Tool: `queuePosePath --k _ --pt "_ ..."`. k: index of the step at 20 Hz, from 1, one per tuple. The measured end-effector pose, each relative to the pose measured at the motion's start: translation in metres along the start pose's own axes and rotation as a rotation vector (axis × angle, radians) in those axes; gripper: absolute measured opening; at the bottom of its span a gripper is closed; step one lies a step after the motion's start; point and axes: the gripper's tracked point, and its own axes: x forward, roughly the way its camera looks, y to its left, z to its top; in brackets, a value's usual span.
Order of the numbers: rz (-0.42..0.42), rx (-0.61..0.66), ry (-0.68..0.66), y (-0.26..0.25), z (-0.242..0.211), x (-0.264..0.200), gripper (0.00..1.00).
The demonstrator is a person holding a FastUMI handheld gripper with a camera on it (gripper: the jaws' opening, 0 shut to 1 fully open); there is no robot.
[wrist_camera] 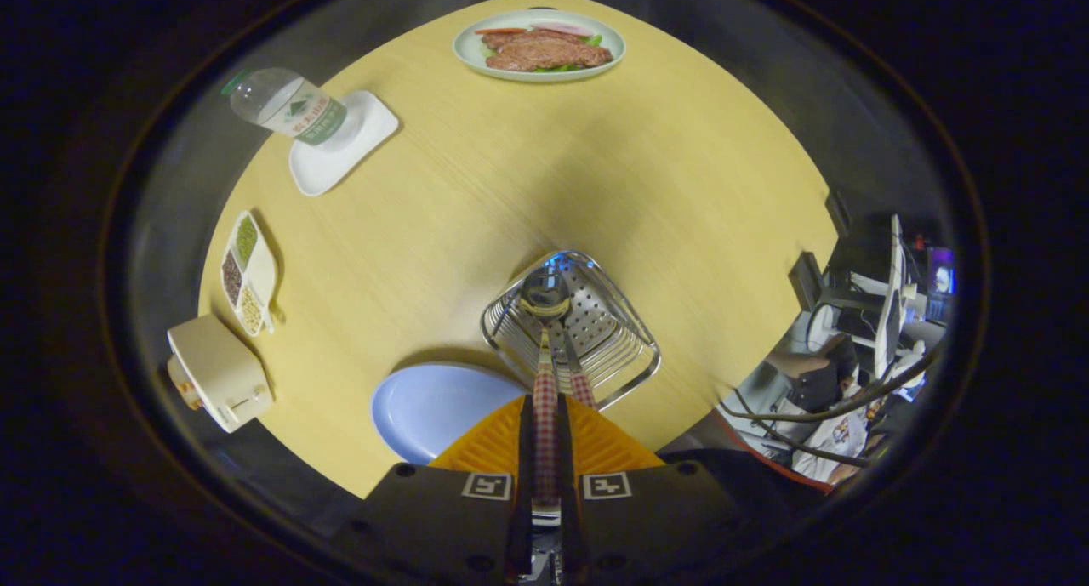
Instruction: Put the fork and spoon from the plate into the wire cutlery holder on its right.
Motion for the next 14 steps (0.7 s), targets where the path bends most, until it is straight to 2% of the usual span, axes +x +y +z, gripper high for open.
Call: queuePosePath --k 4,6,14 --pt "0.035 -0.014 -0.046 0.007 0.006 -0.009 0.85" --pt "-0.002 -0.053 -0.071 -0.002 0.007 -0.014 0.98" --pt "-0.036 -0.102 -0.184 -0.012 -0.001 -0.038 1.0"
